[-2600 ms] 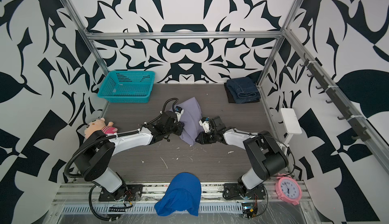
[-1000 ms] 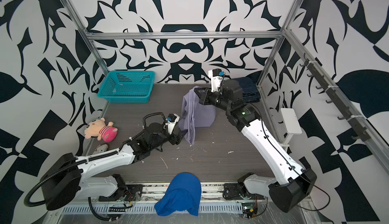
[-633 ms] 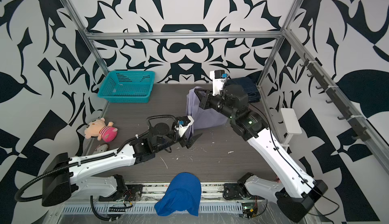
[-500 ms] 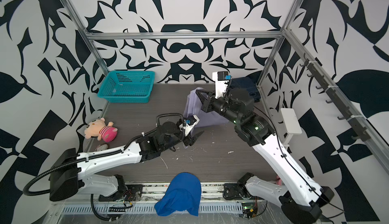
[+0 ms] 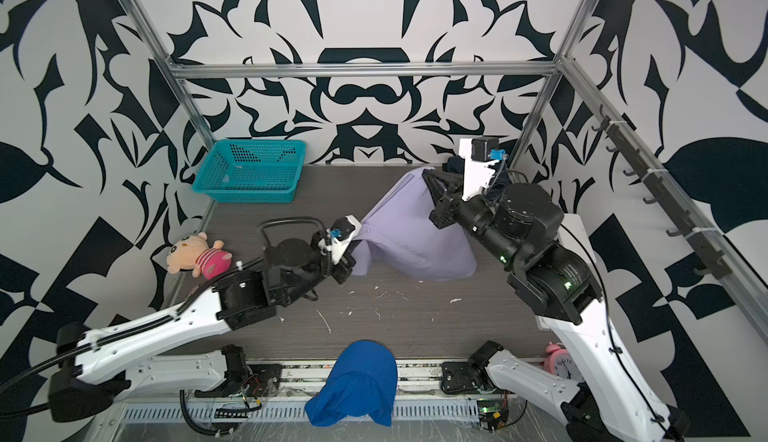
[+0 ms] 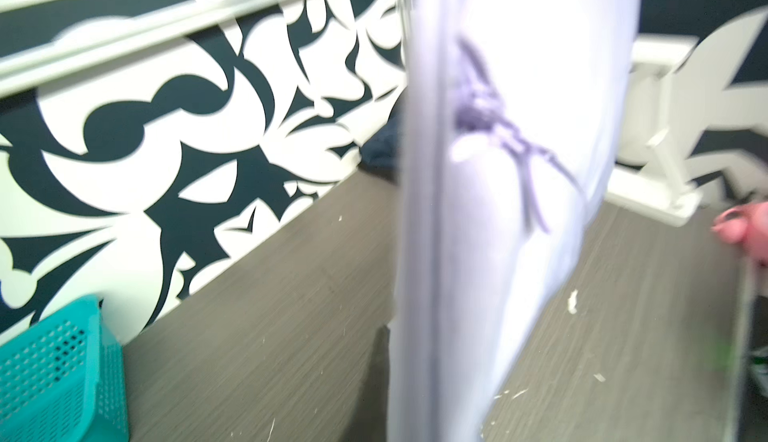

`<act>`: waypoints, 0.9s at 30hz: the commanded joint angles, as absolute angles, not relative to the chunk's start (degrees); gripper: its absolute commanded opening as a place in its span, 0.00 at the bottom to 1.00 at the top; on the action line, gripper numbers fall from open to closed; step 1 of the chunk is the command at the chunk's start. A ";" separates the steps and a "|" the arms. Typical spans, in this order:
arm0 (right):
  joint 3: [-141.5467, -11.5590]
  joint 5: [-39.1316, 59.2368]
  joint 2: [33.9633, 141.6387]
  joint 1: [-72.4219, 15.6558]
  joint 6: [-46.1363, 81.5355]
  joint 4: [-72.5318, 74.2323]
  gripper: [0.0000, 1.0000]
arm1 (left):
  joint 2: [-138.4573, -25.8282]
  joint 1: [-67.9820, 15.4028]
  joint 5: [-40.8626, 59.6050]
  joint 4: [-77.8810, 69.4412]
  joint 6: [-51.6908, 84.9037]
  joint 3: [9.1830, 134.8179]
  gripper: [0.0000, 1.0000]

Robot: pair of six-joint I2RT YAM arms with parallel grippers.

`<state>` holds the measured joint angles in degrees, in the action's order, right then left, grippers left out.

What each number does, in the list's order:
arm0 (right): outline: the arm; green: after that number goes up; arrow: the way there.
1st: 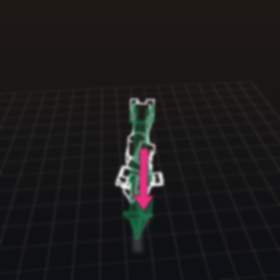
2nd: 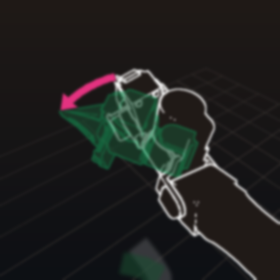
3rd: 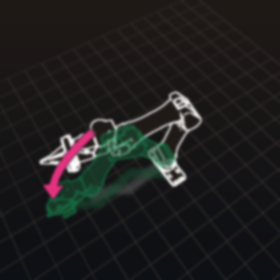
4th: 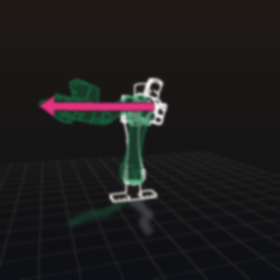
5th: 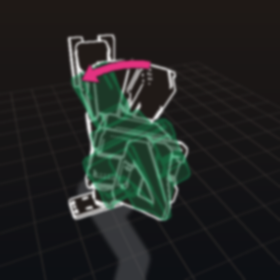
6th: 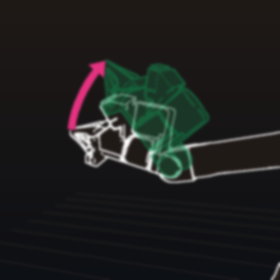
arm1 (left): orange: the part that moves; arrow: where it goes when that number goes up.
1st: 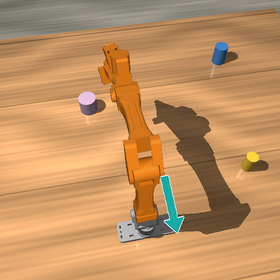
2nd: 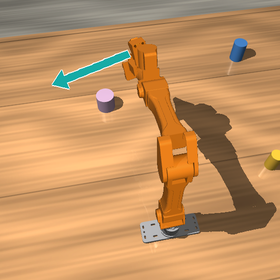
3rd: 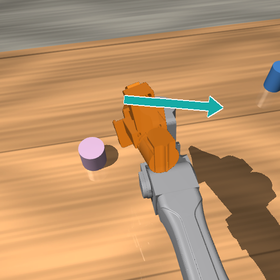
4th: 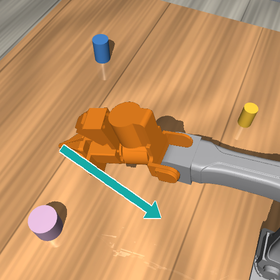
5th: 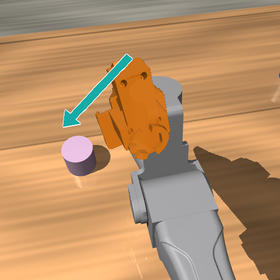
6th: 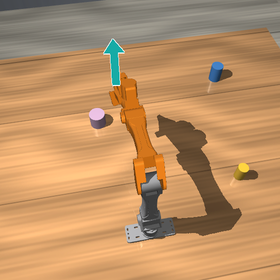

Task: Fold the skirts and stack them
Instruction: 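Lift the lavender skirt with both grippers and stretch it apart, then lay the lavender skirt flat on the table and open both grippers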

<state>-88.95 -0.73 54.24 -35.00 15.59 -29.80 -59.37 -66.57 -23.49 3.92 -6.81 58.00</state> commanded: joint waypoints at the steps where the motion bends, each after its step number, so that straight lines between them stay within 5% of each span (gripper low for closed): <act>1: -95.11 -4.65 53.08 -34.76 7.52 -28.02 0.00 | -55.70 -66.97 -16.12 12.74 -6.39 63.36 0.00; 11: -91.47 -17.37 47.76 -34.72 3.90 -27.14 0.00 | -61.43 -67.06 4.42 42.30 -9.38 80.85 0.00; 23: -90.72 -21.43 55.97 -34.72 0.04 -22.87 0.00 | -69.35 -66.06 10.29 27.38 -8.56 74.09 0.00; 27: -93.22 -22.21 66.65 -34.43 -1.72 -19.64 0.00 | -66.13 -56.16 17.33 18.17 -4.80 63.79 0.00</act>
<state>-90.00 -14.52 59.99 -35.77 0.64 -31.51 -68.79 -61.54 11.68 20.93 -6.81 69.58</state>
